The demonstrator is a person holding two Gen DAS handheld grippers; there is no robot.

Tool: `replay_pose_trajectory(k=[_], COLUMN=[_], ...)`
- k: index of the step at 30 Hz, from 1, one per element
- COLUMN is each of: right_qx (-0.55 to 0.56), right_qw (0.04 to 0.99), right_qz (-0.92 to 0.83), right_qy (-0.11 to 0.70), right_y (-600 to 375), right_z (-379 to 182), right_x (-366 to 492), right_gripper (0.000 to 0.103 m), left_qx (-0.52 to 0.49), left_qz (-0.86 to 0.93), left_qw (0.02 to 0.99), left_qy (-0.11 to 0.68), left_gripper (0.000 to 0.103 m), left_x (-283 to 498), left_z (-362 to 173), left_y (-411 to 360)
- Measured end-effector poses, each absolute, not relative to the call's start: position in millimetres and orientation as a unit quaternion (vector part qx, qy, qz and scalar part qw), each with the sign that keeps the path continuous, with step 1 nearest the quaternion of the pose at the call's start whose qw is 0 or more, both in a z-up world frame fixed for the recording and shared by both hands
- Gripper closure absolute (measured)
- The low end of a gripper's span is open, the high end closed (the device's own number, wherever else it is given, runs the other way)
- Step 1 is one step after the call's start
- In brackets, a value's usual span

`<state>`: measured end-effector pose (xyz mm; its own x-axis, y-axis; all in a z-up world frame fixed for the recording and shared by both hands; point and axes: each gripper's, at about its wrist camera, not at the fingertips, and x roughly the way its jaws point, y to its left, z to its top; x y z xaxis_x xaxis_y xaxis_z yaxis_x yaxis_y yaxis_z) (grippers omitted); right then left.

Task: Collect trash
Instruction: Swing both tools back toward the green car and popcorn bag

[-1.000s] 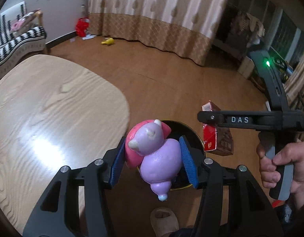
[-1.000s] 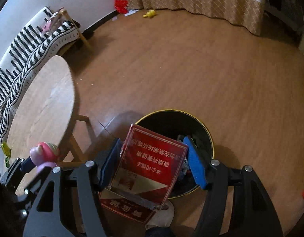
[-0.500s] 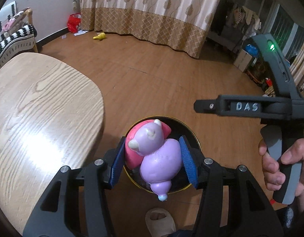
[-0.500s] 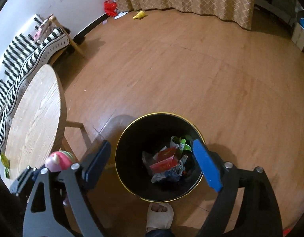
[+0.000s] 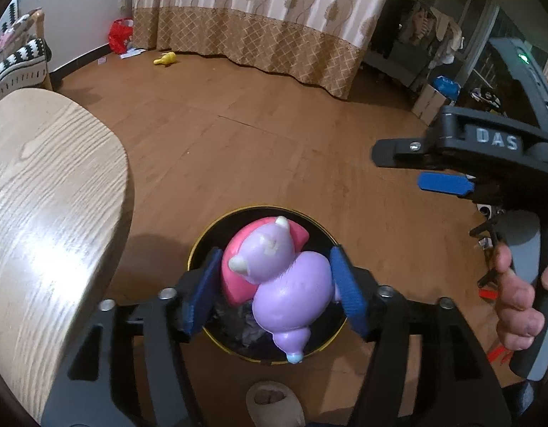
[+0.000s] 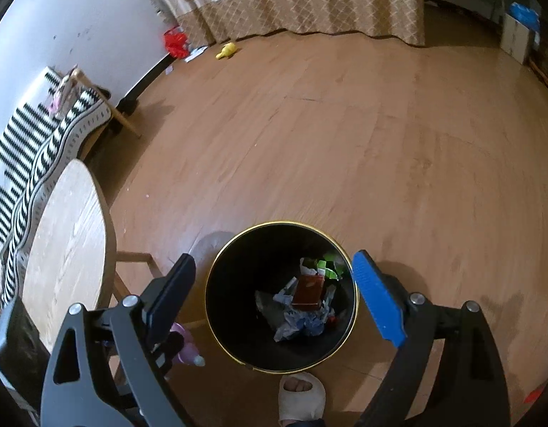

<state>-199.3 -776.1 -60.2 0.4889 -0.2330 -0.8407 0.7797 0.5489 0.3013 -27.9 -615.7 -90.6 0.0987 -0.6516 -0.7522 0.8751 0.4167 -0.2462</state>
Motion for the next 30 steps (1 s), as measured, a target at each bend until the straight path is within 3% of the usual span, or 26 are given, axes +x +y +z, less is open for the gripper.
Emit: replay_pose_trajectory(k=[15,22,30], right_qx=[0.323,0.269,0.19], right_qw=[0.806,0.841,0.875], right_qz=[-0.296,-0.239,-0.125], right_qy=[0.399,0.403,0.428], right_y=[-751.5,-678.0,-531.1], right_z=[-48.1,-19.8,1.8], right_x=[-172.8,-103.6,6.3], right_gripper=[0.015,0.013,0.013], left_qx=[0.107,0.094,0.06], left_qz=[-0.5,-0.397,-0.209], left_qw=[0.766,0.836,0.899], left_qy=[0.39,0.368,0.38], left_gripper=[0.011,0.008,0.008], left_x=[-13.8,39.4,111.6], left_z=[-44.8,-6.3,8.6], left_y=[-560.2,-447.1,-258.4])
